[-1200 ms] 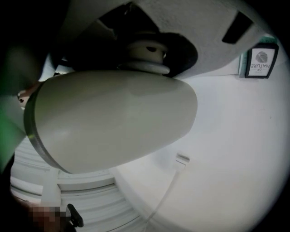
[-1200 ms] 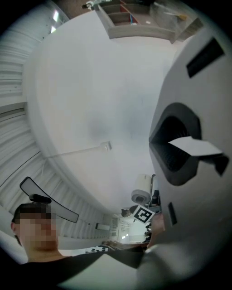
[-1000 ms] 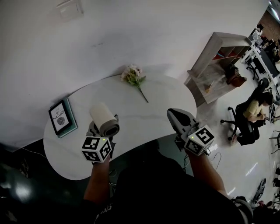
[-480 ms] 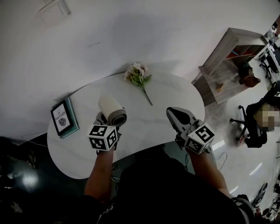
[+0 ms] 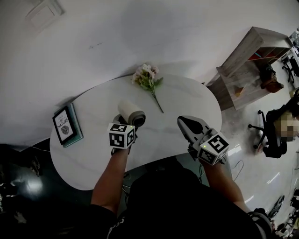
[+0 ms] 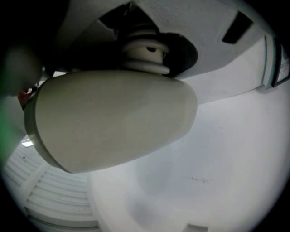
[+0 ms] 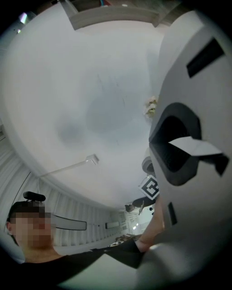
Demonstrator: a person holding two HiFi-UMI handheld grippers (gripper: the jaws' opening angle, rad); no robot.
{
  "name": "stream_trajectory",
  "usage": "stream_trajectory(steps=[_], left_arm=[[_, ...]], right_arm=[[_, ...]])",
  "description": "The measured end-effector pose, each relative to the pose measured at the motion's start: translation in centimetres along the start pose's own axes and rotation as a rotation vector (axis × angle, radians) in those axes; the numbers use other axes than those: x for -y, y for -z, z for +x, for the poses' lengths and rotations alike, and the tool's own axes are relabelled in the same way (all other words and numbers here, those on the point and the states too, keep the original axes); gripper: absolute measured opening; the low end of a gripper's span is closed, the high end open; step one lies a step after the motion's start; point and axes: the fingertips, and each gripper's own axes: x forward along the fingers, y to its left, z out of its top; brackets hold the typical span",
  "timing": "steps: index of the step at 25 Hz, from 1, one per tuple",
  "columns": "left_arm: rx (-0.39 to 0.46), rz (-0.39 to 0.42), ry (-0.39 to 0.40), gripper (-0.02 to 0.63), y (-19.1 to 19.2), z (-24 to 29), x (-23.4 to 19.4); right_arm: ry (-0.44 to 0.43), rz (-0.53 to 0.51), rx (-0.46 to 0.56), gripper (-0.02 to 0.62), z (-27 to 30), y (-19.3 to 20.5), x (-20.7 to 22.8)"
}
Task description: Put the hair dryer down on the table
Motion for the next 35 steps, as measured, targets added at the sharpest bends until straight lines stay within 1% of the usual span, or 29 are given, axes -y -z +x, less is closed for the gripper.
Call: stream_trajectory(steps=[5, 9, 13, 18, 25, 29, 32, 35], left_arm=[[-0.108, 0.03, -0.009, 0.196, 2.2, 3.5, -1.2], [-0.175, 0.04, -0.022, 0.196, 3.3, 5.9, -2.4], [-0.231, 0.074, -0.025, 0.196, 4.1, 7.9, -3.0], [-0.263, 0.101, -0.03, 0.196, 4.4, 9.3, -2.9], [-0.32, 0.132, -0.034, 0.196, 6.0, 11.1, -3.2], [-0.33, 0.124, -0.038, 0.199, 5.6, 11.1, -3.4], [-0.334, 0.109, -0.001, 0.202, 5.6, 11.0, -3.2], [-0.328, 0.114, 0.025, 0.204, 5.5, 10.8, -3.2]], right_arm=[[-0.017, 0.05, 0.017, 0.006, 0.3, 0.2, 0.5], [0.022, 0.024, -0.038, 0.006, -0.6, 1.5, 2.1], [0.046, 0.025, -0.065, 0.006, -1.2, 2.1, 3.1], [0.062, 0.037, -0.071, 0.006, -1.8, 2.4, 4.0], [0.059, 0.054, -0.071, 0.006, -2.1, 3.0, 4.2], [0.064, 0.049, -0.083, 0.006, -2.3, 3.4, 4.4], [0.066, 0.052, -0.088, 0.006, -2.4, 3.6, 4.4], [0.063, 0.054, -0.088, 0.006, -2.4, 3.7, 4.3]])
